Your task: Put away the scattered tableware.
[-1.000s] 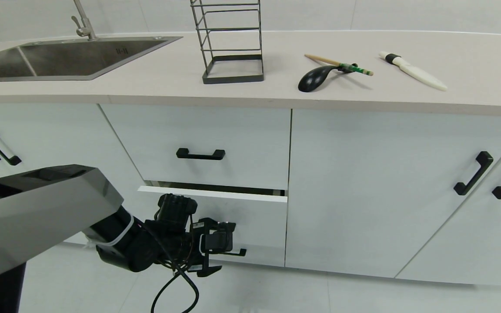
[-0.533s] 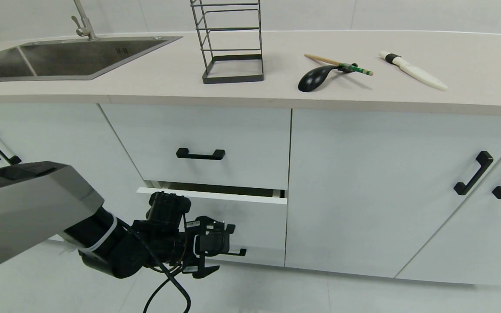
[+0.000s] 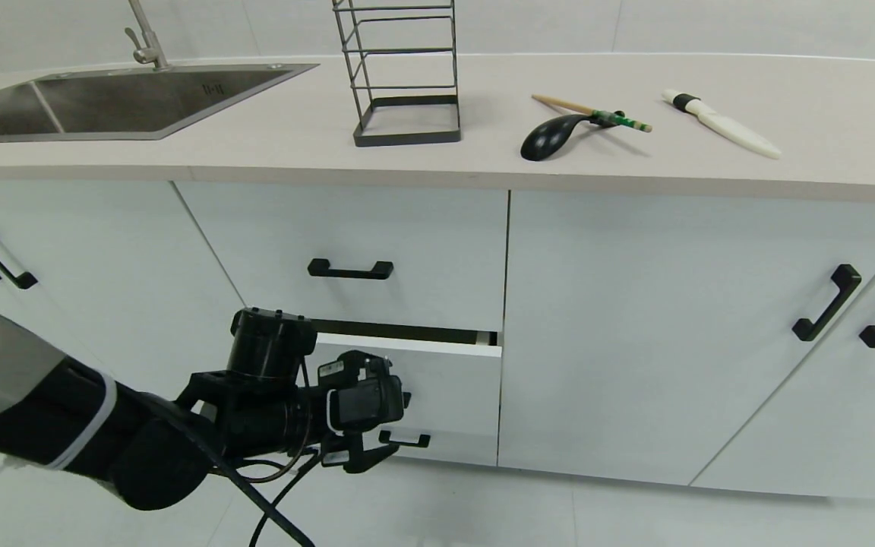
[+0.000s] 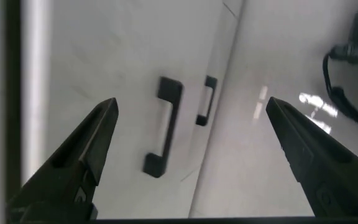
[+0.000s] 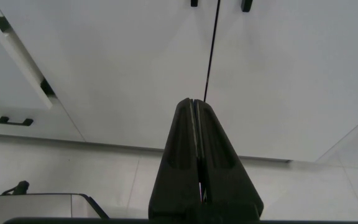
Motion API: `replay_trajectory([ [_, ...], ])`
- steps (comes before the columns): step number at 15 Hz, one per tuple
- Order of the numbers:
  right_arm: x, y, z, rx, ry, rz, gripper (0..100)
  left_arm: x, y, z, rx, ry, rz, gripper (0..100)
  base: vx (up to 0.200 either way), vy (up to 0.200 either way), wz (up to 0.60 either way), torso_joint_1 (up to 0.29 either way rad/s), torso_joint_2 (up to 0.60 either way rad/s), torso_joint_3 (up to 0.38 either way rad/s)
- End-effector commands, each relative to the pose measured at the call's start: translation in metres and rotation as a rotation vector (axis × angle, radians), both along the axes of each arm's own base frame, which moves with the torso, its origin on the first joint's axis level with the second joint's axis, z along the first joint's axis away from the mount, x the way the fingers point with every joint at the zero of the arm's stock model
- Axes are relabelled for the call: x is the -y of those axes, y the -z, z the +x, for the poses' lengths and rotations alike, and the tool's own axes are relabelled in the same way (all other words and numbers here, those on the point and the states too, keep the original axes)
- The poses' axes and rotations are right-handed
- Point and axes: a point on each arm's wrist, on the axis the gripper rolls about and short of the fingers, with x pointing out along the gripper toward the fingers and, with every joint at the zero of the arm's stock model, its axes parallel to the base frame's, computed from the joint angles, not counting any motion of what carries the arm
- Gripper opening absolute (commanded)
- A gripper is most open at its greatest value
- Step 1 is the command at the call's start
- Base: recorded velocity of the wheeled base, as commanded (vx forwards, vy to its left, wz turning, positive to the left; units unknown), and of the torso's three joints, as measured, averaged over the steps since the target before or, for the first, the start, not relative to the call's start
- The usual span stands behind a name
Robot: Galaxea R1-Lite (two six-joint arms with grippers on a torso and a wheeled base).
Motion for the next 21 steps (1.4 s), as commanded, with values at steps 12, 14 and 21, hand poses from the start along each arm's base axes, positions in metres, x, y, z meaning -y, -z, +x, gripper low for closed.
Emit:
replay_trajectory([
  [12,0.0,0.0,0.0,0.0,0.0,-0.001,0,-0.009,-0.014,0.03,-0.12,-0.022,-0.173,100,0.0,0.0,0.0,0.0,0.0,0.0],
  [14,0.0,0.0,0.0,0.0,0.0,-0.001,0,-0.006,-0.005,0.039,-0.094,-0.028,-0.176,100,0.0,0.0,0.0,0.0,0.0,0.0],
  [21,0.0,0.0,0.0,0.0,0.0,-0.001,0,-0.009,-0.002,0.049,-0.051,-0.065,-0.174,100,0.0,0.0,0.0,0.0,0.0,0.0],
])
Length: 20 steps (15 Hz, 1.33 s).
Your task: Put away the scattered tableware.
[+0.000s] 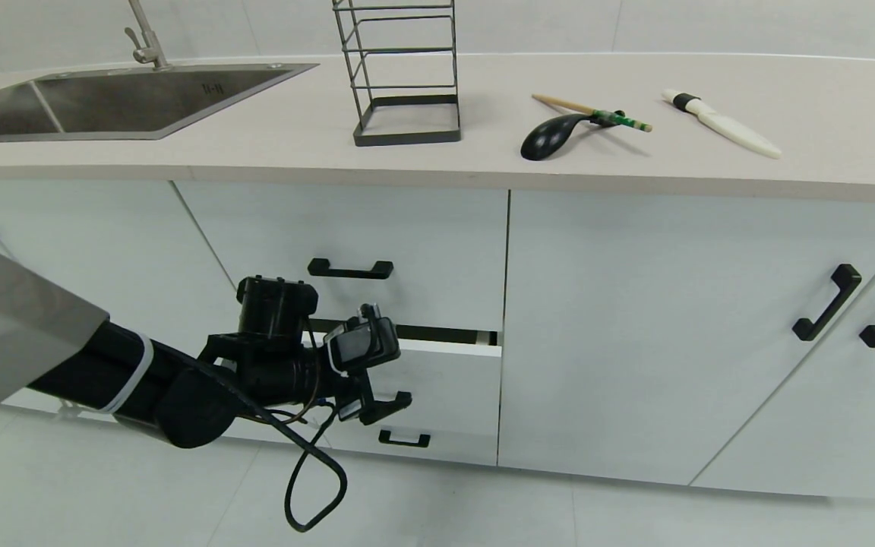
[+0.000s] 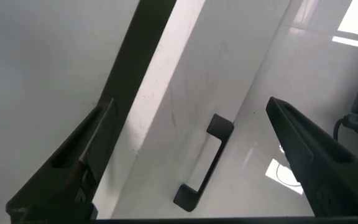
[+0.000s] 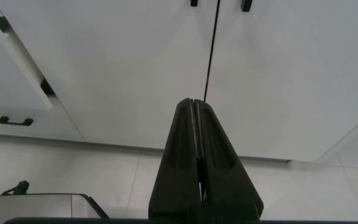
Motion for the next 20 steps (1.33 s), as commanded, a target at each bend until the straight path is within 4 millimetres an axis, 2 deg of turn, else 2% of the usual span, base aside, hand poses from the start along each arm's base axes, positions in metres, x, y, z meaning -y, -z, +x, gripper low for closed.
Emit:
replay_trajectory([
  [1,0.0,0.0,0.0,0.0,0.0,-0.001,0,-0.001,0.003,0.0,-0.009,-0.003,0.003,100,0.0,0.0,0.0,0.0,0.0,0.0],
  [3,0.0,0.0,0.0,0.0,0.0,-0.001,0,-0.003,0.006,-0.007,-0.03,0.001,0.007,100,0.0,0.0,0.0,0.0,0.0,0.0],
  [5,0.0,0.0,0.0,0.0,0.0,-0.001,0,-0.009,0.01,-0.026,-0.071,0.002,0.019,100,0.0,0.0,0.0,0.0,0.0,0.0],
  [6,0.0,0.0,0.0,0.0,0.0,-0.001,0,-0.01,0.01,-0.029,-0.078,0.001,0.02,100,0.0,0.0,0.0,0.0,0.0,0.0],
  [7,0.0,0.0,0.0,0.0,0.0,-0.001,0,-0.017,0.009,-0.051,-0.102,0.003,0.028,100,0.0,0.0,0.0,0.0,0.0,0.0],
  [8,0.0,0.0,0.0,0.0,0.0,-0.001,0,-0.02,0.009,-0.059,-0.114,0.003,0.032,100,0.0,0.0,0.0,0.0,0.0,0.0],
  [9,0.0,0.0,0.0,0.0,0.0,-0.001,0,-0.025,0.009,-0.083,-0.142,0.012,0.042,100,0.0,0.0,0.0,0.0,0.0,0.0],
  [11,0.0,0.0,0.0,0.0,0.0,-0.001,0,-0.032,0.006,-0.109,-0.163,0.015,0.046,100,0.0,0.0,0.0,0.0,0.0,0.0],
  [14,0.0,0.0,0.0,0.0,0.0,-0.001,0,-0.036,0.005,-0.124,-0.17,0.02,0.049,100,0.0,0.0,0.0,0.0,0.0,0.0],
  [20,0.0,0.0,0.0,0.0,0.0,-0.001,0,-0.033,0.012,-0.135,-0.206,0.05,0.062,100,0.0,0.0,0.0,0.0,0.0,0.0],
])
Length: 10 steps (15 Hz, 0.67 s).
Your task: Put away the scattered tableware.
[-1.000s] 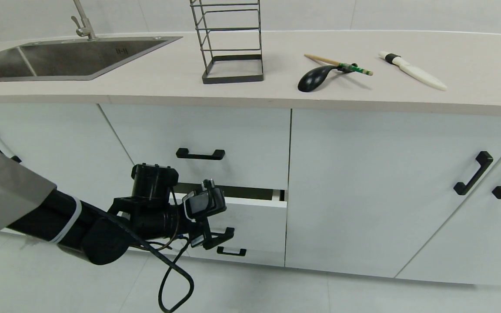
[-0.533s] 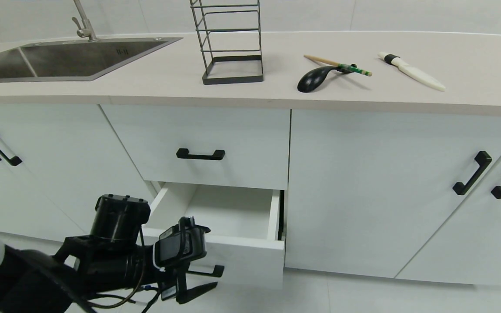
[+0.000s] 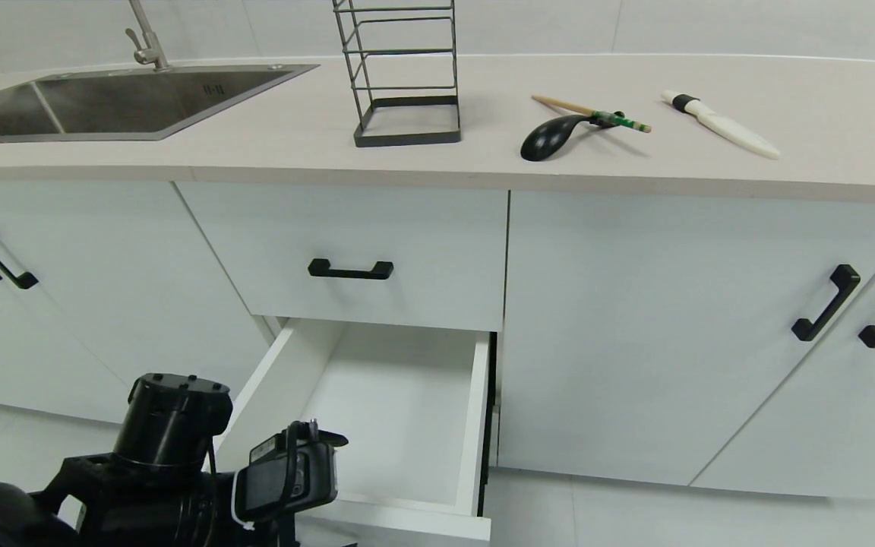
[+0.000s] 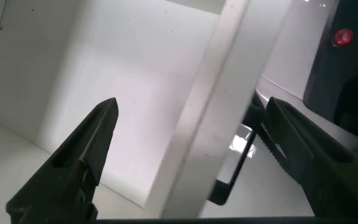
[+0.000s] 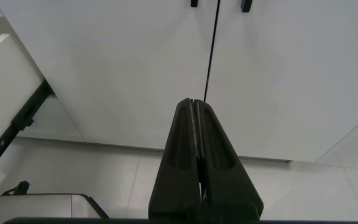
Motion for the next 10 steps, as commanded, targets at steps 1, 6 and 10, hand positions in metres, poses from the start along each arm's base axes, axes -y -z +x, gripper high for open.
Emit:
replay_trajectory([
  [1,0.0,0.0,0.0,0.0,0.0,-0.001,0,0.0,0.0,-0.004,0.0,0.008,-0.003,100,0.0,0.0,0.0,0.0,0.0,0.0],
  [6,0.0,0.0,0.0,0.0,0.0,-0.001,0,0.014,-0.02,-0.036,0.012,0.205,-0.102,100,0.0,0.0,0.0,0.0,0.0,0.0],
  [10,0.0,0.0,0.0,0.0,0.0,-0.001,0,0.015,-0.065,-0.044,0.123,0.268,-0.278,100,0.0,0.0,0.0,0.0,0.0,0.0],
])
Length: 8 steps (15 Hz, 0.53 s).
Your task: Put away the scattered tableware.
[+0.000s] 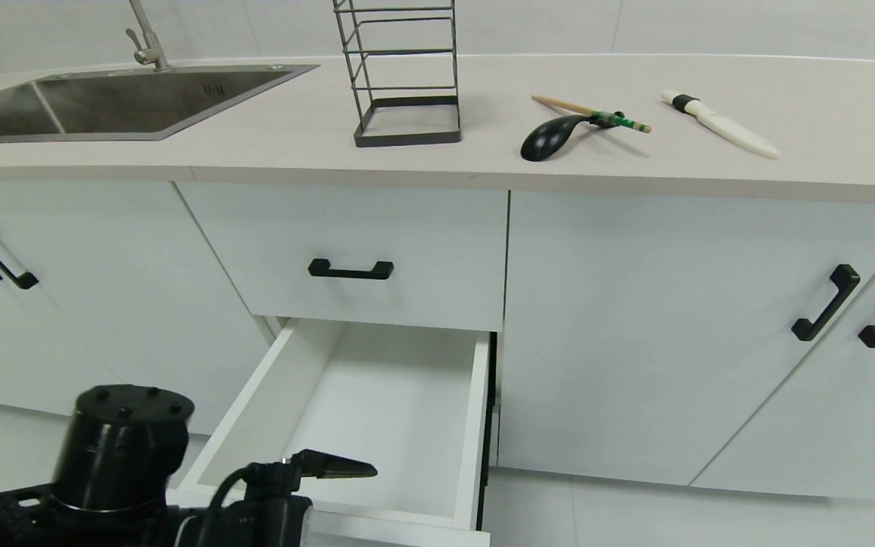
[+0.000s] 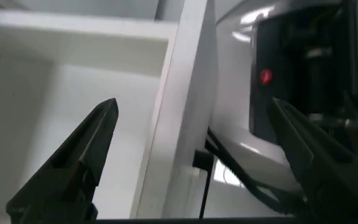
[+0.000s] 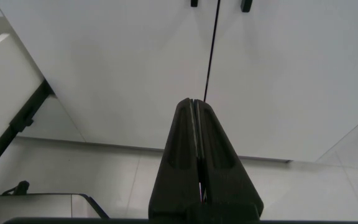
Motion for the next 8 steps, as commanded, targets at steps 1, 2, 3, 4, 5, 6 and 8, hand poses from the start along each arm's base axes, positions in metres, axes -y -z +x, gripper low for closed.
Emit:
replay_trajectory([
  [1,0.0,0.0,0.0,0.0,0.0,0.0,0,0.0,-0.042,-0.004,0.121,-0.003,-0.131,100,0.0,0.0,0.0,0.0,0.0,0.0],
  [2,0.0,0.0,0.0,0.0,0.0,0.0,0,-0.001,-0.055,-0.005,0.126,-0.026,-0.18,100,0.0,0.0,0.0,0.0,0.0,0.0],
  [3,0.0,0.0,0.0,0.0,0.0,0.0,0,-0.002,-0.067,-0.006,0.098,-0.067,-0.238,100,0.0,0.0,0.0,0.0,0.0,0.0],
  [4,0.0,0.0,0.0,0.0,0.0,0.0,0,-0.006,-0.078,-0.009,0.066,-0.118,-0.295,100,0.0,0.0,0.0,0.0,0.0,0.0],
  [5,0.0,0.0,0.0,0.0,0.0,0.0,0,-0.012,-0.09,-0.012,0.034,-0.199,-0.365,100,0.0,0.0,0.0,0.0,0.0,0.0],
  [6,0.0,0.0,0.0,0.0,0.0,0.0,0,-0.02,-0.107,-0.018,0.014,-0.251,-0.449,100,0.0,0.0,0.0,0.0,0.0,0.0],
  [8,0.0,0.0,0.0,-0.002,0.0,0.0,0,-0.024,-0.149,-0.027,0.005,-0.26,-0.616,100,0.0,0.0,0.0,0.0,0.0,0.0],
])
